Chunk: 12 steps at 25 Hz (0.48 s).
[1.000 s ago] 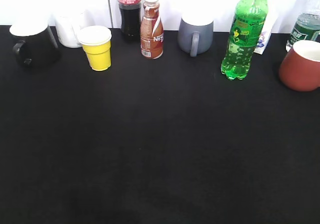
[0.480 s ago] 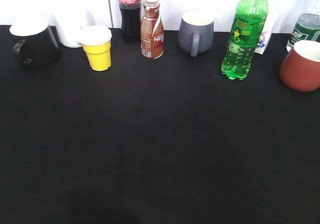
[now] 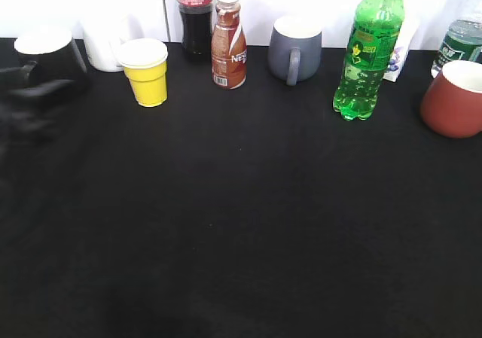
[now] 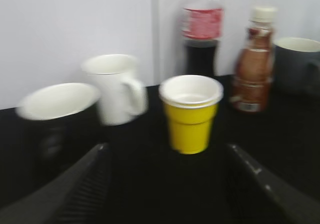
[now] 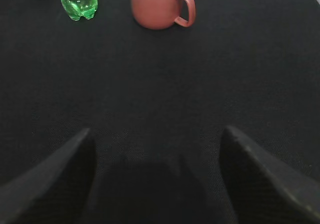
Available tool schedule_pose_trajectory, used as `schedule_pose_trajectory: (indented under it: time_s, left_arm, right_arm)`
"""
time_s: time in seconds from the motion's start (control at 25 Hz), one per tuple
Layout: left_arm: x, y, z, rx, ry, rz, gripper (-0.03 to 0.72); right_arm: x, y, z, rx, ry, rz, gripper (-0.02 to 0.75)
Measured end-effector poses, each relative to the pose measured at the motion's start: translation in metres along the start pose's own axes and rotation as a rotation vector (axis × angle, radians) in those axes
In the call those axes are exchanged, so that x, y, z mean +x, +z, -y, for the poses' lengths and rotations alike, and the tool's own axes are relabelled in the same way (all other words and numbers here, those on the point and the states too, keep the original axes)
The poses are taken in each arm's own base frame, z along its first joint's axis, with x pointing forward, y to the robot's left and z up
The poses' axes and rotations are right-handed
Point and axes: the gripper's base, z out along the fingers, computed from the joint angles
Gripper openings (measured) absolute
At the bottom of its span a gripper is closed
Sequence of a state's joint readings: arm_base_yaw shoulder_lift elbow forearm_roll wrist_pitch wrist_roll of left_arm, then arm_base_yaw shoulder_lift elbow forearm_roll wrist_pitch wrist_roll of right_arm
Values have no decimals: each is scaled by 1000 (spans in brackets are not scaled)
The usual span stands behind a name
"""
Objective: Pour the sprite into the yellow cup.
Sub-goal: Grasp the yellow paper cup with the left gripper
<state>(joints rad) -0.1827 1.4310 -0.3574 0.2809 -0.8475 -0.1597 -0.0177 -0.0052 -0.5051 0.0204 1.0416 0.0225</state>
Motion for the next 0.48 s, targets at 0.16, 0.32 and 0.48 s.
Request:
schedule_pose_trajectory:
  time_s: [0.16, 0.32, 0.48]
  left_arm:
    - [22, 61, 4, 49, 29, -81, 554]
    - [40, 108, 1, 62, 23, -79, 638]
    - [53, 144, -4, 62, 23, -71, 638]
  right_arm:
    - [0, 0, 0, 0, 0, 0, 585]
    - [0, 0, 0, 0, 0, 0, 585]
    - [0, 0, 0, 0, 0, 0, 585]
